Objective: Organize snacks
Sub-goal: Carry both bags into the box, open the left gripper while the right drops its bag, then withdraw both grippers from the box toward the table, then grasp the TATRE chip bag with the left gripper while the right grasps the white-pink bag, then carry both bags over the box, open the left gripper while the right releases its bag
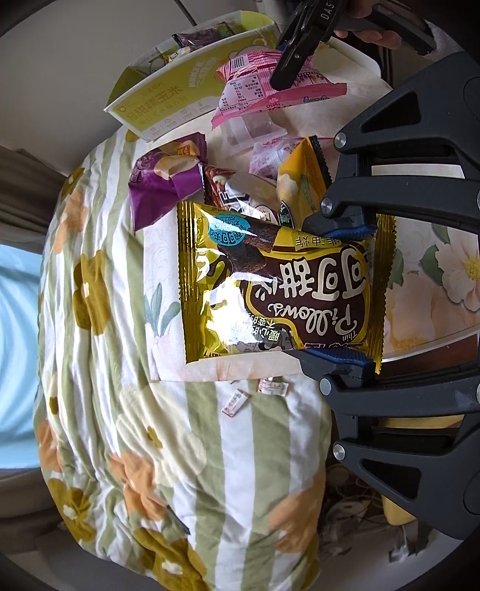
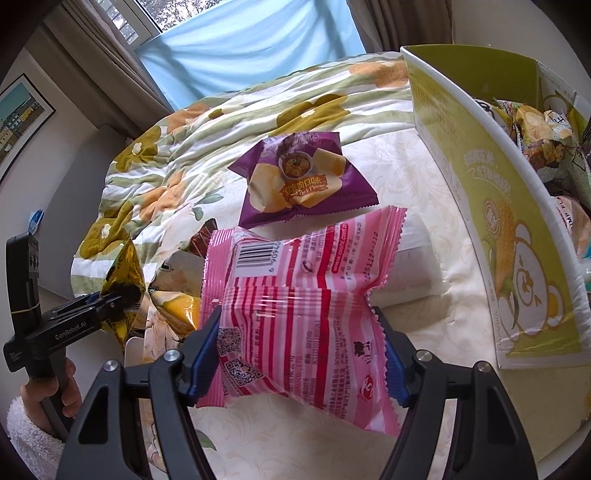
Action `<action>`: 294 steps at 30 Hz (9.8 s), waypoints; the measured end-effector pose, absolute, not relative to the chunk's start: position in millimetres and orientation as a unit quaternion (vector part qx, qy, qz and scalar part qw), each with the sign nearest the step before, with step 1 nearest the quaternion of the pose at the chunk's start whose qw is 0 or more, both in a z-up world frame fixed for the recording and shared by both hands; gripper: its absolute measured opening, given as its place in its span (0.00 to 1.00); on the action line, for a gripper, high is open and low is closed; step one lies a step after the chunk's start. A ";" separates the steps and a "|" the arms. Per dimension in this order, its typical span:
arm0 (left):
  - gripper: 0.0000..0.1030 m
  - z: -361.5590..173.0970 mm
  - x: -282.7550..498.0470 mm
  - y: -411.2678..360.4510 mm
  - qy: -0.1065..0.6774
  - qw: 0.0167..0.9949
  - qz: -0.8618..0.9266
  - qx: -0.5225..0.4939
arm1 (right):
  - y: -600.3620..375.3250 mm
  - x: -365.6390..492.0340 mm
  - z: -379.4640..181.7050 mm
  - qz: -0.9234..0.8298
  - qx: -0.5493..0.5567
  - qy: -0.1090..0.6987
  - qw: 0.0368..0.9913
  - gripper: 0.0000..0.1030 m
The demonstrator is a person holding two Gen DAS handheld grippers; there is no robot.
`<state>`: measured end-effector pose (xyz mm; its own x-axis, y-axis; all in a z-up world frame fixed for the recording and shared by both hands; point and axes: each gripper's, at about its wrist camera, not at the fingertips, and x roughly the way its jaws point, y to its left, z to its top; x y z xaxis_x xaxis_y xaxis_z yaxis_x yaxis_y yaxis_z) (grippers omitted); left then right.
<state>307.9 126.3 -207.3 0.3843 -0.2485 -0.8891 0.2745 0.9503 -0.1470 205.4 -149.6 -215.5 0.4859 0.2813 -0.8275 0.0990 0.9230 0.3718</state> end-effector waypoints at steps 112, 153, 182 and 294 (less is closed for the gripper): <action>0.99 -85.4 137.4 -126.4 0.431 0.901 -0.045 -0.022 | -367.6 130.6 -78.5 0.157 0.081 0.375 0.910 1.00; 0.99 -239.5 334.4 77.9 0.573 0.808 -0.132 -0.045 | -93.7 243.8 -263.7 0.269 -0.071 0.484 0.830 1.00; 0.68 -281.9 314.1 83.2 0.618 0.778 -0.112 -0.014 | -75.8 271.8 -298.1 0.346 -0.137 0.502 0.780 0.84; 1.00 -134.7 309.2 -274.9 0.535 0.835 -0.128 -0.006 | -482.3 305.6 -156.9 0.115 0.124 0.462 0.871 1.00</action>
